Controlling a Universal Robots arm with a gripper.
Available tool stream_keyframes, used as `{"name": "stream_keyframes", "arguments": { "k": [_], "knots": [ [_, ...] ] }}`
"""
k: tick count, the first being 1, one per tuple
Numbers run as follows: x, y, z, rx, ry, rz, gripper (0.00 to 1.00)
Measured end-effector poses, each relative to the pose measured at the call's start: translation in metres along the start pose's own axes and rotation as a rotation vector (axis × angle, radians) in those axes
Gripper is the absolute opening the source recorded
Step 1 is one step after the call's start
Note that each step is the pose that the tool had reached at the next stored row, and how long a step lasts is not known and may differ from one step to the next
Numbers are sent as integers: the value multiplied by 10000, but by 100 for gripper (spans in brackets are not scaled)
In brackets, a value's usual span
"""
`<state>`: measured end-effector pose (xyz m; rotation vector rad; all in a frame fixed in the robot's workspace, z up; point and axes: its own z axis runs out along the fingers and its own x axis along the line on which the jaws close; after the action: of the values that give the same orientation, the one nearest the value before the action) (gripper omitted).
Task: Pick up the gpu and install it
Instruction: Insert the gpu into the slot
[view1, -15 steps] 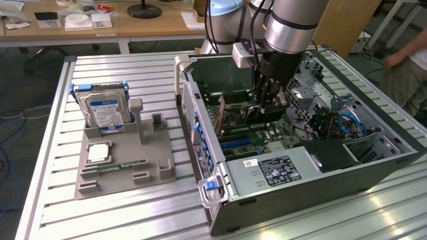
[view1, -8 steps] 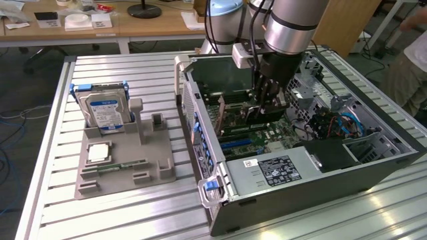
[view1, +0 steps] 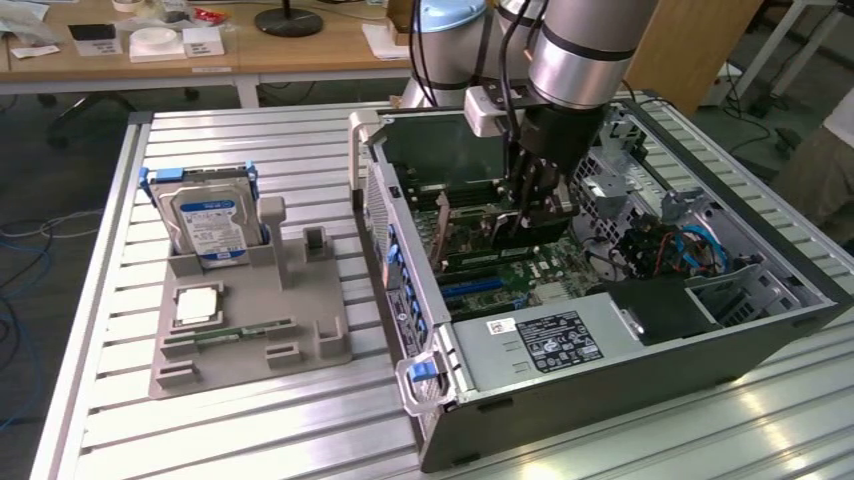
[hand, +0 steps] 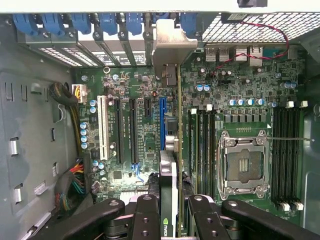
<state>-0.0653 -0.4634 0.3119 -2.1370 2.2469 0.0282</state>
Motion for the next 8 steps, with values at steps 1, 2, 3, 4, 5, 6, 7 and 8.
{"name": "stream_keyframes", "arguments": {
  "k": [1,2,3,4,5,6,7,8],
  "knots": [
    [0,0,0,0,0,0,27],
    [0,0,0,0,0,0,27],
    [0,0,2,0,1,0,27],
    [0,0,8,1,-2,0,27],
    [1,0,14,1,-2,-1,27],
    [1,0,16,0,0,0,27],
    [1,0,17,-1,2,-1,27],
    [1,0,17,-1,2,-1,27]
  ]
}}
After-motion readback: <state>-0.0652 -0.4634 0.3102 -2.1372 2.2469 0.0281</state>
